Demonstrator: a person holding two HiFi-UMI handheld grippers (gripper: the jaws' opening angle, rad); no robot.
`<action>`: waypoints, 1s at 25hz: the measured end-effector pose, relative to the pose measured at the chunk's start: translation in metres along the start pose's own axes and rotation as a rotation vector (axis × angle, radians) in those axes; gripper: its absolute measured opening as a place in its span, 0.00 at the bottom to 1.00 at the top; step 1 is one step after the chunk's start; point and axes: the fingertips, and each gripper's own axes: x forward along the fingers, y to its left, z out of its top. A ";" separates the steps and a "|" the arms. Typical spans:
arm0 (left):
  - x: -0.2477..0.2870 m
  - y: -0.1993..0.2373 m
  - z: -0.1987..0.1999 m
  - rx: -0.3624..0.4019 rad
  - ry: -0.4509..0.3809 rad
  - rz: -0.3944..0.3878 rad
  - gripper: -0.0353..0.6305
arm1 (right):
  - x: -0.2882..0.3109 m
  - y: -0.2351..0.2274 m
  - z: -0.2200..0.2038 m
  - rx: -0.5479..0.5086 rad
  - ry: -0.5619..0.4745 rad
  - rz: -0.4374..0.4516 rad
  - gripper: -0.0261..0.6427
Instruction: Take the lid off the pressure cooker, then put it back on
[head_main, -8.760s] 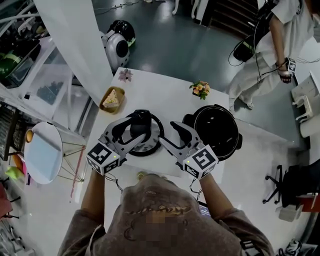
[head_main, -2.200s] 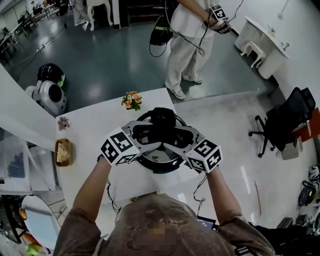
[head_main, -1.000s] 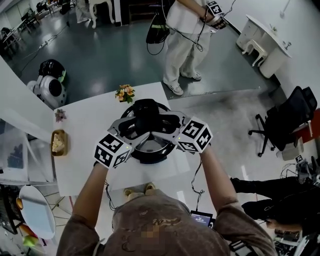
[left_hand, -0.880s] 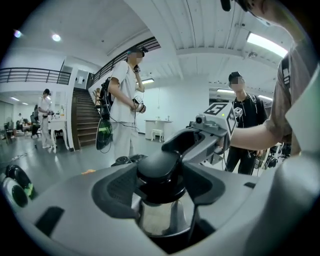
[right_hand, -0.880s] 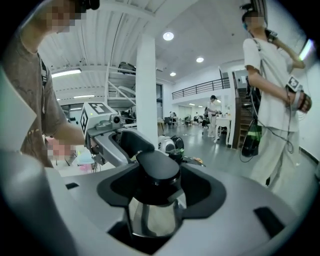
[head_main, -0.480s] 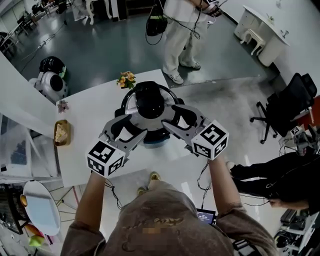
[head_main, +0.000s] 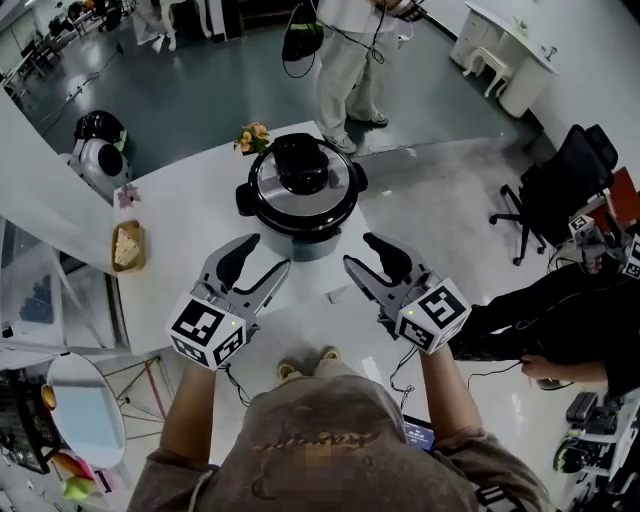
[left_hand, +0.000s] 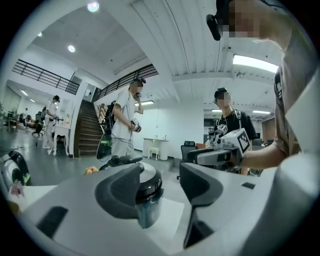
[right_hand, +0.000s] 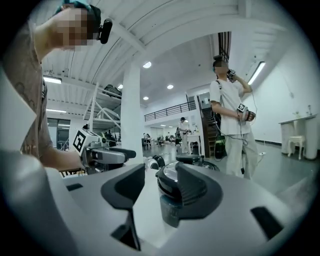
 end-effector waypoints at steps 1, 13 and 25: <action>-0.004 -0.002 -0.001 -0.005 -0.014 0.019 0.39 | -0.006 0.002 -0.003 0.006 -0.014 -0.021 0.31; -0.012 -0.037 -0.044 -0.047 -0.076 0.159 0.06 | -0.057 0.010 -0.061 0.068 -0.046 -0.168 0.03; -0.020 -0.050 -0.080 -0.093 -0.037 0.220 0.06 | -0.074 -0.001 -0.083 0.085 -0.045 -0.214 0.03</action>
